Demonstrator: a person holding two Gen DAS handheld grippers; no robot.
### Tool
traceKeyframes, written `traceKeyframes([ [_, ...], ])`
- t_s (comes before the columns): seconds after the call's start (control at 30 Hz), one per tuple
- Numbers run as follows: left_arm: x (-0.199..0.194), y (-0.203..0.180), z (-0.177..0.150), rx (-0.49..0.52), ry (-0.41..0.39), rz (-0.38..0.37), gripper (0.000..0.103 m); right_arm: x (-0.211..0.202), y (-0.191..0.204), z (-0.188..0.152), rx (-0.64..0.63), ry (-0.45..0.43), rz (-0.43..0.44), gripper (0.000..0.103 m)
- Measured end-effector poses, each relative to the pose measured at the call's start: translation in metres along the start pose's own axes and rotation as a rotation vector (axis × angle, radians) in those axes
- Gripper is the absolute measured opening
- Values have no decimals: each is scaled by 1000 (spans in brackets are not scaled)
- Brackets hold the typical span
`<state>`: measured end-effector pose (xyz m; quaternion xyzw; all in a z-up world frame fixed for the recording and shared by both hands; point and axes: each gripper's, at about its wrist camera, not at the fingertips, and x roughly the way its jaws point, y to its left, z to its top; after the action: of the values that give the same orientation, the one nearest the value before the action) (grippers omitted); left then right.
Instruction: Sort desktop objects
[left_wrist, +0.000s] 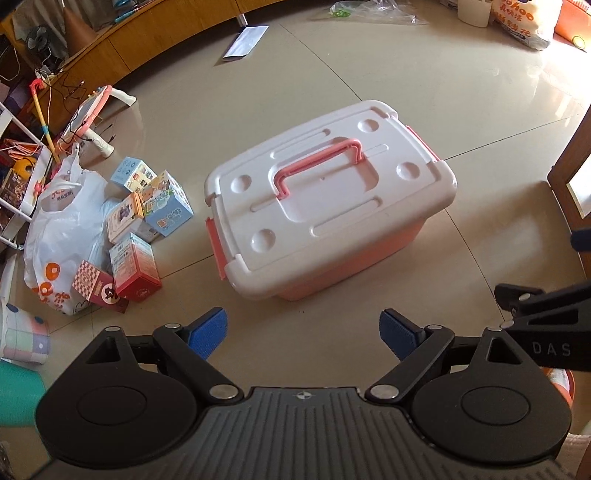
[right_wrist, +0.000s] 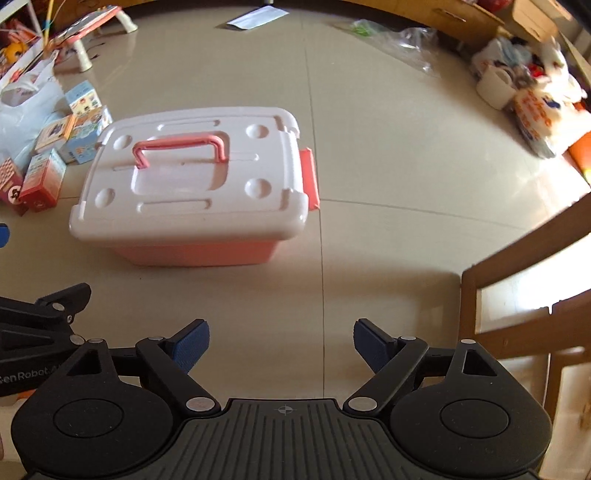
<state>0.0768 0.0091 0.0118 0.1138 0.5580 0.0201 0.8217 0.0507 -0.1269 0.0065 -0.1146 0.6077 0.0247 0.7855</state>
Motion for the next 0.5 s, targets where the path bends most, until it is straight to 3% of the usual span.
traceKeyframes([
  [0.27,2,1,-29,-151,13,-21,92,8,-4,-54,116,-15,-60,85],
  [0.5,2,-7,-55,-152,26,-31,95,11,-11,-83,176,4,-86,89],
])
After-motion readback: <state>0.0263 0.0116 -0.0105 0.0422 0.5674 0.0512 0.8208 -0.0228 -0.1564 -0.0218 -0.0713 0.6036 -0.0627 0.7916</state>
